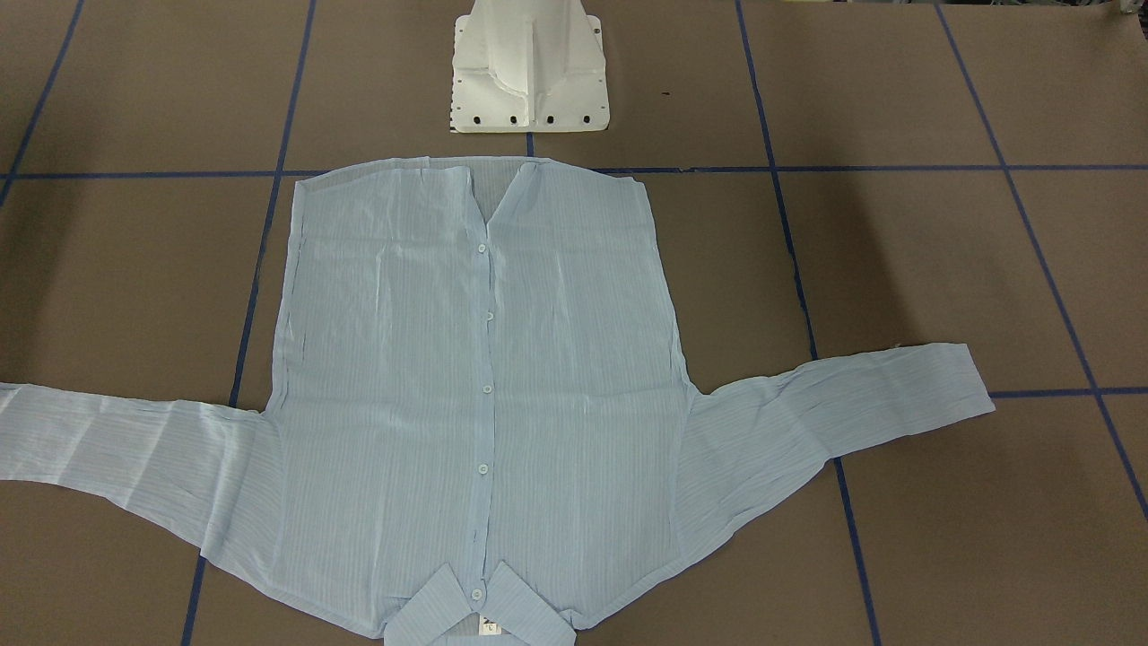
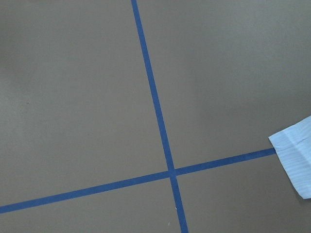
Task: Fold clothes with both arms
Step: 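Move the right gripper toward the cuff of the sleeve nearest it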
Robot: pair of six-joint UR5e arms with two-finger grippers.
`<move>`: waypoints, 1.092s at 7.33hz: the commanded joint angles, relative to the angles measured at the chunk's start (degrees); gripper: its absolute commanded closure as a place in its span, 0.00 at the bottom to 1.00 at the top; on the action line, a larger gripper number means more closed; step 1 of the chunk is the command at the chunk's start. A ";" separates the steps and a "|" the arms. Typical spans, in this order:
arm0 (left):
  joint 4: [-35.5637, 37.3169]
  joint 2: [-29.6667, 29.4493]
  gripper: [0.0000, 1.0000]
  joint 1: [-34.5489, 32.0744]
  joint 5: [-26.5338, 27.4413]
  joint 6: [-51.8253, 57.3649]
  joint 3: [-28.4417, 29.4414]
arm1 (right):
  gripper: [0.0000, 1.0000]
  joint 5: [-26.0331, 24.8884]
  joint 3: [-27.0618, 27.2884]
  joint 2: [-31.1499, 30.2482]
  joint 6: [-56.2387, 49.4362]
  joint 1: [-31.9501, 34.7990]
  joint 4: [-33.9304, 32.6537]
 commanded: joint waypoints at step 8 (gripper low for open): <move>-6.06 -0.66 0.00 2.52 -1.62 -1.34 0.77 | 0.13 -4.88 -21.25 11.03 13.19 -11.67 18.91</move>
